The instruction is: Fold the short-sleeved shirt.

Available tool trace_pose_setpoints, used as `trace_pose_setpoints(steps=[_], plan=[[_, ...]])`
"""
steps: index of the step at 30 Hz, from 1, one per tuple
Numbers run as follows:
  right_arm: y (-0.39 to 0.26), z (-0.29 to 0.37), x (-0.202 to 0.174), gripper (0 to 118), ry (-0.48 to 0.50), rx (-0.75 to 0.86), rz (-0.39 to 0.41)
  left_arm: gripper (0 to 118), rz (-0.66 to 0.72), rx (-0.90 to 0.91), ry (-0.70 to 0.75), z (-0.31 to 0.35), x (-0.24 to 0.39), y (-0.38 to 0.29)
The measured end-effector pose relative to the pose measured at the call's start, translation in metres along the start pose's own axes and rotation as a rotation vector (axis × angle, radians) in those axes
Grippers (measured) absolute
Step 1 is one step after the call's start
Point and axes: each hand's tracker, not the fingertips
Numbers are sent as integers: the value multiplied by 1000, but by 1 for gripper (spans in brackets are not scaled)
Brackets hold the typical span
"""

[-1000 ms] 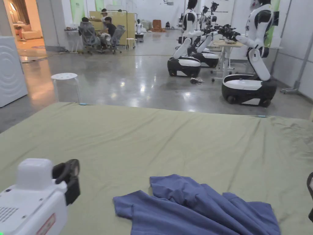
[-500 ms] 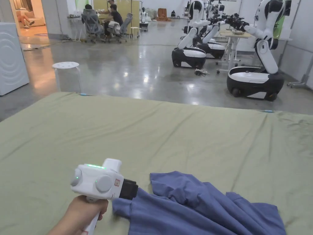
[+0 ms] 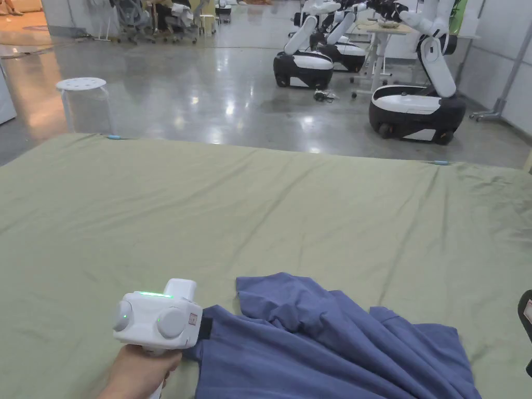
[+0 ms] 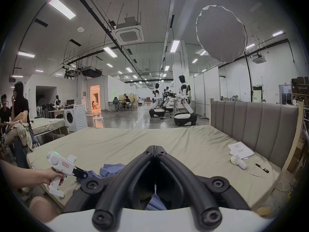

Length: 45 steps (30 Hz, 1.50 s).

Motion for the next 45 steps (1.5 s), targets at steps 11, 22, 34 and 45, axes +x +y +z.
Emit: trace_pose_setpoints(steps=[11,22,34,45], plan=[[-8,-28,-8,0,91,-64,1,1,186,156,-209,61,-49,-4],[-7,-216,-42,116,415,-424,71,1,169,216,-272,104,-41,-3],[-131,-398,-106,118,436,-878,68,1,176,194,-281,107,-34,-11],[-147,-404,-129,7,419,-906,220,1,184,180,-293,94,-35,-8]])
